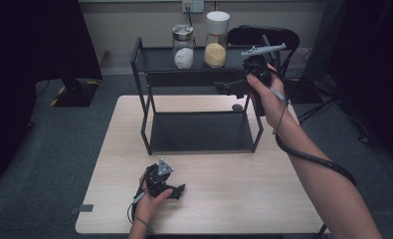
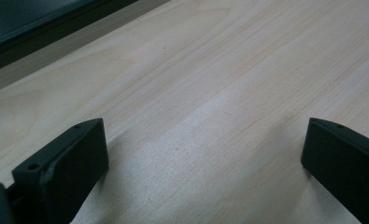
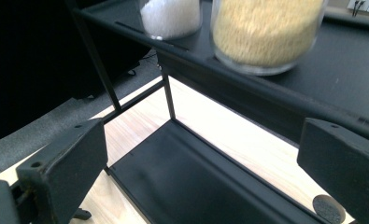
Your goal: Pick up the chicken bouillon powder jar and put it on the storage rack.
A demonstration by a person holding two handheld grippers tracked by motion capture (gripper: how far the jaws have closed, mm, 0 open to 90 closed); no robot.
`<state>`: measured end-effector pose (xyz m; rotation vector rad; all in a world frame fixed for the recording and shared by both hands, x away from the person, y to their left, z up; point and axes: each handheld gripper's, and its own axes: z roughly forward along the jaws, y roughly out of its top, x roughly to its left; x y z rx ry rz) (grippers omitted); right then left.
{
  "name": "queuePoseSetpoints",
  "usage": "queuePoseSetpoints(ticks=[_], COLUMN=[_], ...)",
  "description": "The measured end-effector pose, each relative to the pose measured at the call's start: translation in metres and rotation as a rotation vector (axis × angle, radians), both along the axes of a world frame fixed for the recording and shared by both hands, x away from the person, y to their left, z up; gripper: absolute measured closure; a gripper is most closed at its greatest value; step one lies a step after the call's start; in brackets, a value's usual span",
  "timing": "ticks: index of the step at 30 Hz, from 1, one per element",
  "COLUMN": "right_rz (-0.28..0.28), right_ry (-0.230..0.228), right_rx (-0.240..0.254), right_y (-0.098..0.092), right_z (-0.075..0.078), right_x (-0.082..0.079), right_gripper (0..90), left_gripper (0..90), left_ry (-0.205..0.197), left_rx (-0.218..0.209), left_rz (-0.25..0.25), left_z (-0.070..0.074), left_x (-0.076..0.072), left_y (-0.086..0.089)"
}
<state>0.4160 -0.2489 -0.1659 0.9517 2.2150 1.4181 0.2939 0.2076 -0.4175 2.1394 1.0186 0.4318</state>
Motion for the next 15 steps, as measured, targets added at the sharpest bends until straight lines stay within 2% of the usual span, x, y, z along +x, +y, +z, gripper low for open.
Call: queuePoseSetpoints(ticks=[4, 15], right_rz=[0.005, 0.021], right_ry=[0.004, 0.024], right_rx=[0.011, -0.001], right_y=[-0.004, -0.024], right_z=[-0.010, -0.029], right_x=[-0.004, -0.015], right_gripper=[0.8, 0.9], left_gripper=[0.0, 0.0], left_ry=[0.000, -0.002], left_rx=[0.000, -0.001], left_rz=[0.000, 0.000], left_z=[0.000, 0.000], left_x=[0.000, 0.000], left_y=[0.000, 0.000])
